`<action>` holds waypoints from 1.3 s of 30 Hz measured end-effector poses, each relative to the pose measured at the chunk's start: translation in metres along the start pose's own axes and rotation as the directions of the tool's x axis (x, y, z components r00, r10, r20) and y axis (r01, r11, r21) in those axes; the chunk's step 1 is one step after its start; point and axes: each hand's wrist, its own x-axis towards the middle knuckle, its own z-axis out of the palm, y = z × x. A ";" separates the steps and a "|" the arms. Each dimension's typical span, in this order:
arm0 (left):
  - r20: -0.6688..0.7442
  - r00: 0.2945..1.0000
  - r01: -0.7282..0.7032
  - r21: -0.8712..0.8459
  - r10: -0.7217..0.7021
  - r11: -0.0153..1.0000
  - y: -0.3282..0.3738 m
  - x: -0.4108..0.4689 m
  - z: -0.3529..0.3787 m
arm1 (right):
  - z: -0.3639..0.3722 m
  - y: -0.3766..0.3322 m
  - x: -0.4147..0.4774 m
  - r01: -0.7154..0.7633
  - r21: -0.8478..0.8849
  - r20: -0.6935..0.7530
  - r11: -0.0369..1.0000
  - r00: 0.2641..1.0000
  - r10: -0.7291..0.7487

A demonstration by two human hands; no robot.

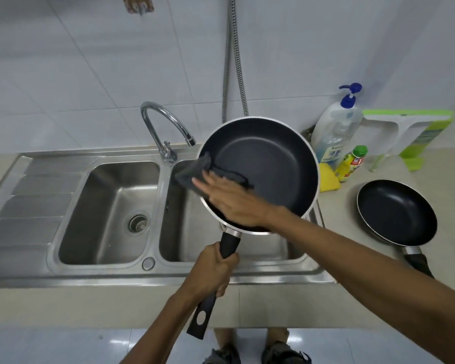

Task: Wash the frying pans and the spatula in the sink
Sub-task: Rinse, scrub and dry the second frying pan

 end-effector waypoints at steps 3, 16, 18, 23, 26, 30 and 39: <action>0.035 0.999 -0.016 0.013 0.016 1.000 0.003 -0.008 0.001 | -0.026 0.055 0.023 -0.300 -0.274 -0.237 0.914 0.942 0.238; 0.030 0.997 0.074 -0.139 -0.070 0.988 -0.008 0.008 -0.002 | 0.016 0.065 -0.108 -0.723 0.045 -0.227 0.689 0.664 0.712; 0.021 0.998 0.067 -0.108 -0.065 0.992 -0.005 0.016 -0.001 | 0.031 0.026 -0.115 -0.704 0.180 -0.138 0.687 0.673 0.726; 0.062 0.995 -0.082 0.159 0.073 0.984 0.006 0.023 0.004 | 0.010 -0.035 -0.039 -0.478 0.457 -0.110 0.750 0.807 0.581; 0.092 0.994 -0.071 0.141 0.059 0.987 0.012 0.022 0.009 | -0.011 0.017 0.012 -0.490 0.307 -0.115 0.816 0.832 0.543; 0.115 0.993 -0.027 0.021 0.024 0.999 0.022 0.031 0.002 | -0.029 0.111 -0.009 -0.650 -0.014 -0.160 0.760 0.751 0.640; 0.053 0.998 -0.048 0.186 0.039 0.981 0.011 0.040 0.004 | 0.013 -0.019 -0.065 -0.614 0.386 0.055 0.688 0.760 0.647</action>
